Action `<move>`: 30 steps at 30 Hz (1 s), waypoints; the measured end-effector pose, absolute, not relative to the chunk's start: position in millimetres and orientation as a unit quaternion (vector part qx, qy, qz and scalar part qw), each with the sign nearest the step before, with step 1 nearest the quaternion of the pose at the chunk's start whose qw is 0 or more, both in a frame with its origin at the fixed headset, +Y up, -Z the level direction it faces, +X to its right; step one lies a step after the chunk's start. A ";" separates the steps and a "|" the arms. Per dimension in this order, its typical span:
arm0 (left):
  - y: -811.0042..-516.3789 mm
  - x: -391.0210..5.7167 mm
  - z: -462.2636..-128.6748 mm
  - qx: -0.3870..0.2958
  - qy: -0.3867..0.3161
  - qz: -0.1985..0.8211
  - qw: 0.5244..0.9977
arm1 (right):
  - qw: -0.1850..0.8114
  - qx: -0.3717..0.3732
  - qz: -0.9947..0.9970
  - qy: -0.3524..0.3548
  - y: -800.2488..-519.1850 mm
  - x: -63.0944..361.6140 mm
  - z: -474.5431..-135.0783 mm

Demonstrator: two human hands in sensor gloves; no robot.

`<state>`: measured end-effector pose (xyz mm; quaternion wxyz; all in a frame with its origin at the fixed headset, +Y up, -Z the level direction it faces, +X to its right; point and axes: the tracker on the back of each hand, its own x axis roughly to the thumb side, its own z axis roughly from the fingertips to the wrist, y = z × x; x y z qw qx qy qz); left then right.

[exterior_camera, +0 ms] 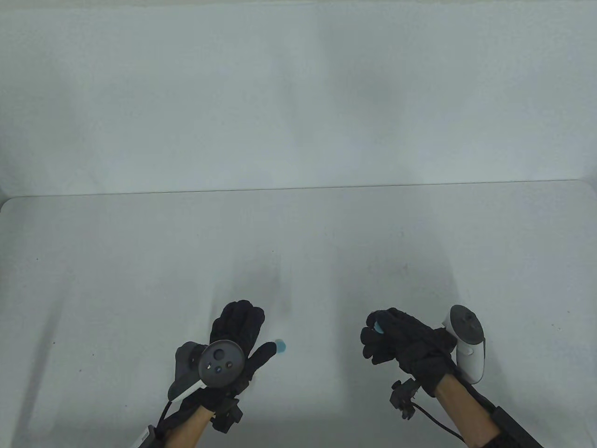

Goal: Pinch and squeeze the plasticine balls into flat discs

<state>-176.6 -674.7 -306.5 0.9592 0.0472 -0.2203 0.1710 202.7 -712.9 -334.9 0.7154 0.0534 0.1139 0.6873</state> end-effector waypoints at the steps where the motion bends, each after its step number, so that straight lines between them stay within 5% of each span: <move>1: -674.4 -176.6 -306.6 0.049 -0.221 0.172 0.959 | 0.718 0.057 0.684 0.119 -714.4 203.3 -335.4; 21: -674.1 -176.6 -306.8 0.047 -0.221 0.173 0.959 | 0.680 0.051 0.725 0.101 -710.9 201.9 -335.6; 30: -673.6 -176.9 -306.3 0.049 -0.220 0.171 0.959 | 0.730 0.086 0.655 0.178 -724.4 196.5 -336.2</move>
